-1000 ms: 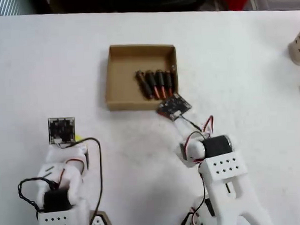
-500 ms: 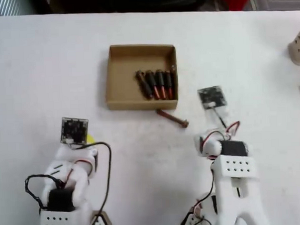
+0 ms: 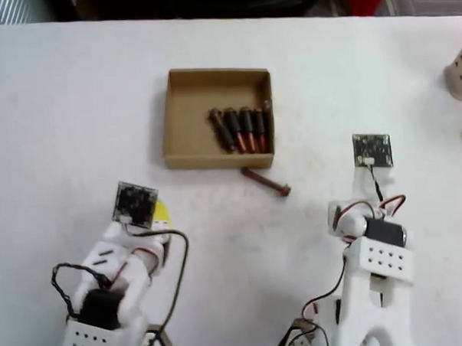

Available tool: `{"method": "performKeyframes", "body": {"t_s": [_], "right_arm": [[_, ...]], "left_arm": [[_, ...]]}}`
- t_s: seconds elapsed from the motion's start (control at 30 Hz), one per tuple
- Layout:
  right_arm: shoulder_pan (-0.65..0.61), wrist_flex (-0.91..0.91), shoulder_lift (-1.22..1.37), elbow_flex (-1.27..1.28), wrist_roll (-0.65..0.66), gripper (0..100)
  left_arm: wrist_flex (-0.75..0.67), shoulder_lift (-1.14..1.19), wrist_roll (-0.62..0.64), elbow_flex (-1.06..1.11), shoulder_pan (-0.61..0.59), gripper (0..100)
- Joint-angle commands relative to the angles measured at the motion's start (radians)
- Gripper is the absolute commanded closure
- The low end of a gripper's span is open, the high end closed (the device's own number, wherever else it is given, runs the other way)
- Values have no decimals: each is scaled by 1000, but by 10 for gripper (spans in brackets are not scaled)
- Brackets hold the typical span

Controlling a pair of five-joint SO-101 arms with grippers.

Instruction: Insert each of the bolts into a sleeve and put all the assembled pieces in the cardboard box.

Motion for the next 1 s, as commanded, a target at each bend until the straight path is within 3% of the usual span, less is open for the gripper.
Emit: {"method": "performKeyframes", "body": {"t_s": [0.0, 0.17, 0.37, 0.63, 0.87, 0.97], "right_arm": [[8, -30, -7, 0, -12, 981], [7, -35, -7, 6, -12, 981], [7, -36, -7, 8, -12, 981], [8, -36, -8, 8, -12, 981], [10, -36, -8, 8, -9, 981], [25, -36, -8, 8, -8, 981]], "left_arm": [[-23, -2, 14, -89, 7, 979], [-25, 176, 15, -245, 7, 979], [-17, 751, 55, -621, 36, 977], [-31, 1221, 54, -882, 309, 976], [-321, 1498, 54, -913, 463, 976], [-381, 1655, -3, -1000, 498, 976]]}}
